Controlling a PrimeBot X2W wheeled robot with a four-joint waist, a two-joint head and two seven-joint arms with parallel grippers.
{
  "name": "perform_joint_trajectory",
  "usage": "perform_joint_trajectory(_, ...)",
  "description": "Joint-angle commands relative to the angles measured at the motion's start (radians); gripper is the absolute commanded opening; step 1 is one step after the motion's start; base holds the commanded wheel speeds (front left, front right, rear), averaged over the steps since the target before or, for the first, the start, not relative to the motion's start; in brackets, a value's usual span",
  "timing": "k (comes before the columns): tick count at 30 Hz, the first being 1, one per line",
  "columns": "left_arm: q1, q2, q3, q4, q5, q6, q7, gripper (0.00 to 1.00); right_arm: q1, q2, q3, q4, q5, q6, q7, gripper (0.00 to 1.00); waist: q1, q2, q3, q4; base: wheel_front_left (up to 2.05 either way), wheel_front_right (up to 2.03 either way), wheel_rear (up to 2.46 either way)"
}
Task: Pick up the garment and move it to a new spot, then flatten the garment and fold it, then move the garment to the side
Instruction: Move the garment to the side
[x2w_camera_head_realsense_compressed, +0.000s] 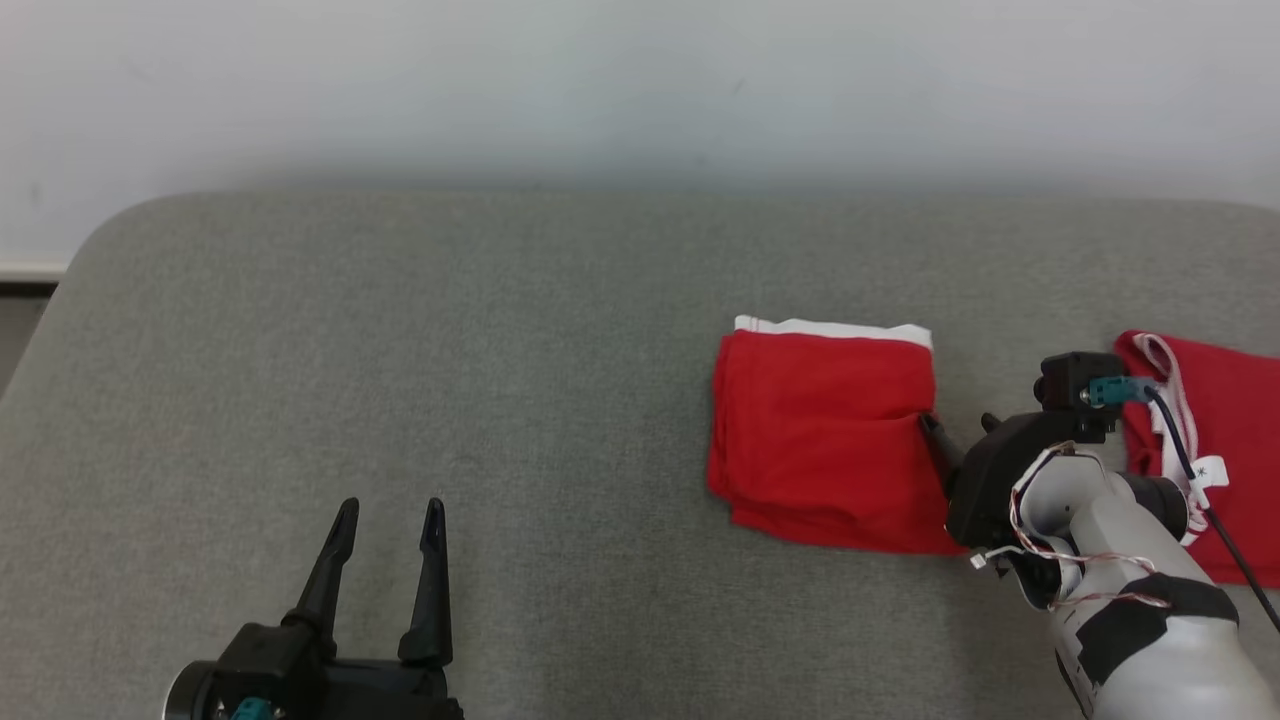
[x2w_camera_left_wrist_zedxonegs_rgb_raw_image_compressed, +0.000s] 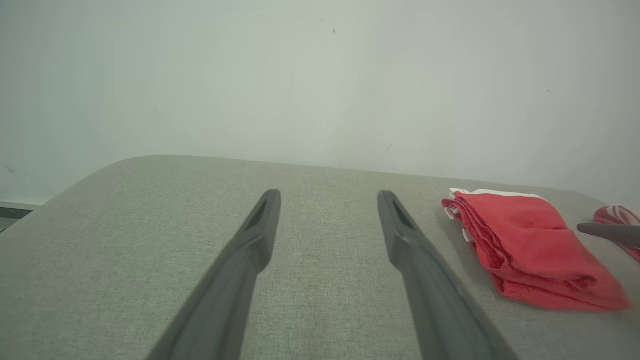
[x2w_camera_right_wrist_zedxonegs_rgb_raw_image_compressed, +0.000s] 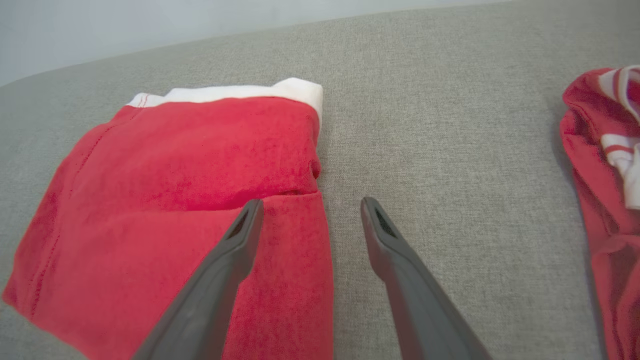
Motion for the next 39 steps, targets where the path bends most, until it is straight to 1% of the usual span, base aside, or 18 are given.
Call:
perform_joint_trajectory(1,-0.023,0.001,-0.002,-0.001,0.007,-0.006,0.000,1.00,-0.033,0.000,-0.001,0.029,0.014,-0.003,0.017,1.00,-0.0001,-0.0002,0.071,0.058,0.00,0.00,0.00)
perform_joint_trajectory(5,-0.041,0.000,-0.005,0.003,0.006,-0.013,0.000,1.00,-0.075,0.006,0.000,0.109,0.014,-0.003,0.076,1.00,-0.0001,-0.0002,0.101,0.069,0.00,0.00,0.00)
perform_joint_trajectory(7,-0.045,0.001,-0.006,0.006,0.004,-0.015,0.000,1.00,-0.082,0.008,0.003,0.127,0.012,-0.003,0.090,1.00,-0.0001,-0.0002,0.105,0.071,0.00,0.00,0.00)
perform_joint_trajectory(9,-0.055,0.001,-0.009,0.011,-0.001,-0.017,0.000,1.00,-0.084,0.030,0.021,0.172,0.014,-0.003,0.138,1.00,-0.0001,-0.0002,0.114,0.072,0.00,0.00,0.00)
perform_joint_trajectory(11,-0.058,0.000,-0.008,0.016,-0.004,-0.015,0.000,1.00,-0.077,0.042,0.037,0.184,0.023,0.000,0.160,0.00,-0.0001,-0.0002,0.114,0.069,0.00,0.00,0.00)
perform_joint_trajectory(13,-0.059,0.001,-0.003,0.020,-0.007,-0.014,0.000,1.00,-0.072,0.036,0.072,0.180,0.011,0.000,0.174,0.00,-0.0001,-0.0002,0.110,0.061,0.00,0.00,0.00)
perform_joint_trajectory(16,-0.060,0.000,0.005,0.022,-0.009,-0.014,0.000,1.00,-0.091,0.003,0.122,0.151,-0.003,-0.001,0.178,0.00,-0.0001,-0.0002,0.105,0.041,0.00,0.00,0.00)
perform_joint_trajectory(21,-0.063,0.000,0.030,0.019,-0.026,-0.010,0.000,1.00,-0.157,-0.054,0.228,0.053,0.003,-0.003,0.214,0.00,-0.0001,-0.0002,0.100,-0.015,0.00,0.00,0.00)
perform_joint_trajectory(25,-0.054,0.001,0.050,0.008,-0.036,-0.003,0.000,1.00,-0.201,-0.100,0.322,-0.049,0.049,-0.003,0.277,0.00,-0.0001,-0.0002,0.101,-0.076,0.00,0.00,0.00)
perform_joint_trajectory(31,-0.053,0.001,0.061,-0.003,-0.028,-0.004,0.000,1.00,-0.255,-0.199,0.418,-0.205,0.138,-0.003,0.334,0.00,-0.0001,-0.0002,0.121,-0.164,0.00,0.00,0.00)
perform_joint_trajectory(32,-0.062,0.001,0.065,-0.008,-0.024,-0.006,0.000,1.00,-0.267,-0.228,0.440,-0.237,0.150,-0.003,0.340,0.00,-0.0001,-0.0002,0.134,-0.189,0.00,0.00,0.00)
perform_joint_trajectory(36,-0.080,0.001,0.073,-0.016,-0.016,-0.013,0.000,1.00,-0.285,-0.277,0.450,-0.278,0.174,-0.003,0.330,0.00,-0.0001,-0.0002,0.163,-0.228,0.00,0.00,0.00)
perform_joint_trajectory(39,-0.092,0.001,0.073,-0.019,-0.007,-0.021,0.000,1.00,-0.298,-0.315,0.468,-0.291,0.156,-0.003,0.317,0.00,-0.0001,-0.0002,0.187,-0.251,0.00,0.00,0.00)
